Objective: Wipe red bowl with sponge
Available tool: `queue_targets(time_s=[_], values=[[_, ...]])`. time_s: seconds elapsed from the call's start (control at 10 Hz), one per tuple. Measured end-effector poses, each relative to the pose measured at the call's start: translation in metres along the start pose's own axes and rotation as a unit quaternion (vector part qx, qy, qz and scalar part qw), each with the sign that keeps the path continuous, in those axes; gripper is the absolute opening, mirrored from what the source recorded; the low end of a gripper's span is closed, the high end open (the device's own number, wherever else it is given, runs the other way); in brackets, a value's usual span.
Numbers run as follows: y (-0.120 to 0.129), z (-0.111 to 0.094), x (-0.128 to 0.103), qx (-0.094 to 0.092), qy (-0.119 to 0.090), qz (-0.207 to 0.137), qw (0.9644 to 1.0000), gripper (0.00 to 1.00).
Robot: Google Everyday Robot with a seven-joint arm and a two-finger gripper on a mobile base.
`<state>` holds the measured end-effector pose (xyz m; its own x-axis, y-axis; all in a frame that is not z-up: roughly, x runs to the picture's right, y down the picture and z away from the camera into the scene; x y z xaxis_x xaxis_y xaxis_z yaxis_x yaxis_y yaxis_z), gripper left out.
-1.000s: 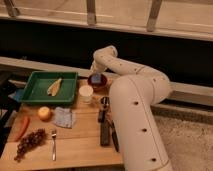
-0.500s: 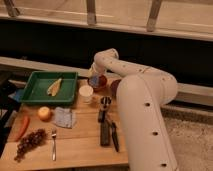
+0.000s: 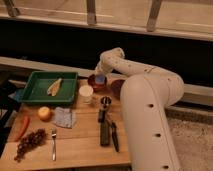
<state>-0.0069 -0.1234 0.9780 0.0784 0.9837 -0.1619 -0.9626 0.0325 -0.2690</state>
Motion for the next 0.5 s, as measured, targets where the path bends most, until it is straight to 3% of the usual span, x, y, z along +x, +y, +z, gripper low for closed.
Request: queue_targets(time_s=[0.2, 0.5], values=[[0.003, 0.005, -0.010, -0.003, -0.006, -0.004, 1.0000, 0.00], [0.031, 0.012, -0.005, -0.028, -0.003, -0.017, 0.9995, 0.00]])
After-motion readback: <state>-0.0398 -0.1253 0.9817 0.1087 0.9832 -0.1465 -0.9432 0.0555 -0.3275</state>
